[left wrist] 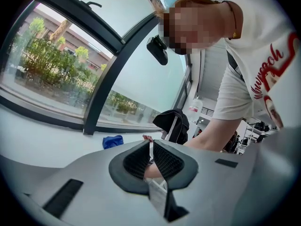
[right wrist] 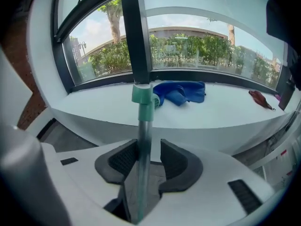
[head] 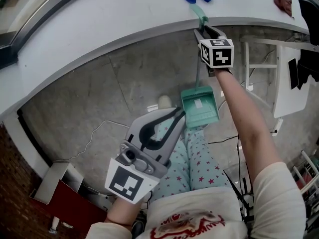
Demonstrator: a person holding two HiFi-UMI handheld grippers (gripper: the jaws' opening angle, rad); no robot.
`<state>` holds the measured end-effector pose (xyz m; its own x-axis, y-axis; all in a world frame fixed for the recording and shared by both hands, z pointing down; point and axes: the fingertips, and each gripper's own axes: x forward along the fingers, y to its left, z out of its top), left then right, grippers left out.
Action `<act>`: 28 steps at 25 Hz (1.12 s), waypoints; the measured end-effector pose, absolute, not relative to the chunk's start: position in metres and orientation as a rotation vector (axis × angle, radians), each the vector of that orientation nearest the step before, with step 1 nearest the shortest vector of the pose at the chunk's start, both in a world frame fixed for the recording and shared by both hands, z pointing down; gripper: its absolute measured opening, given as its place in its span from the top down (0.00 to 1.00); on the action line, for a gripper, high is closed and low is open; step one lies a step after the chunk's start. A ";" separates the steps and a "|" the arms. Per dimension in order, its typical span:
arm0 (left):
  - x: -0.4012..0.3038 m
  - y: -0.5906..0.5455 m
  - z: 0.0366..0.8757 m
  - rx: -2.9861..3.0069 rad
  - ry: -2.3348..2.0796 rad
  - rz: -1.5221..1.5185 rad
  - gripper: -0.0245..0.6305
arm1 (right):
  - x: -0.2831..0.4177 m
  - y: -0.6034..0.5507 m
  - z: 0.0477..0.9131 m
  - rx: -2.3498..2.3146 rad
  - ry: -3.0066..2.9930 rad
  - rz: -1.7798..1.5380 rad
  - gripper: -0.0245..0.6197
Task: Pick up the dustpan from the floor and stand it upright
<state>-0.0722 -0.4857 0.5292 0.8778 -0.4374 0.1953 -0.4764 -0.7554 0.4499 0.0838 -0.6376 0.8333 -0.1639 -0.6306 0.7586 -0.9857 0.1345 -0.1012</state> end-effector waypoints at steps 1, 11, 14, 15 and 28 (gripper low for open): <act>-0.073 -0.485 0.530 2.546 -0.665 0.107 0.90 | 0.084 -0.638 0.835 1.555 -1.861 0.856 0.70; -0.072 -0.479 0.525 2.548 -0.657 0.103 0.90 | 0.074 -0.632 0.829 1.550 -1.869 0.898 0.81; -0.069 -0.477 0.518 2.558 -0.633 0.100 0.90 | 0.069 -0.620 0.815 1.551 -1.891 0.886 0.81; -0.068 -0.476 0.515 2.560 -0.624 0.097 0.90 | 0.068 -0.614 0.809 1.551 -1.900 0.880 0.81; -0.037 -0.422 0.471 2.624 -0.495 0.114 0.90 | 0.064 -0.496 0.723 1.590 -1.994 0.755 0.81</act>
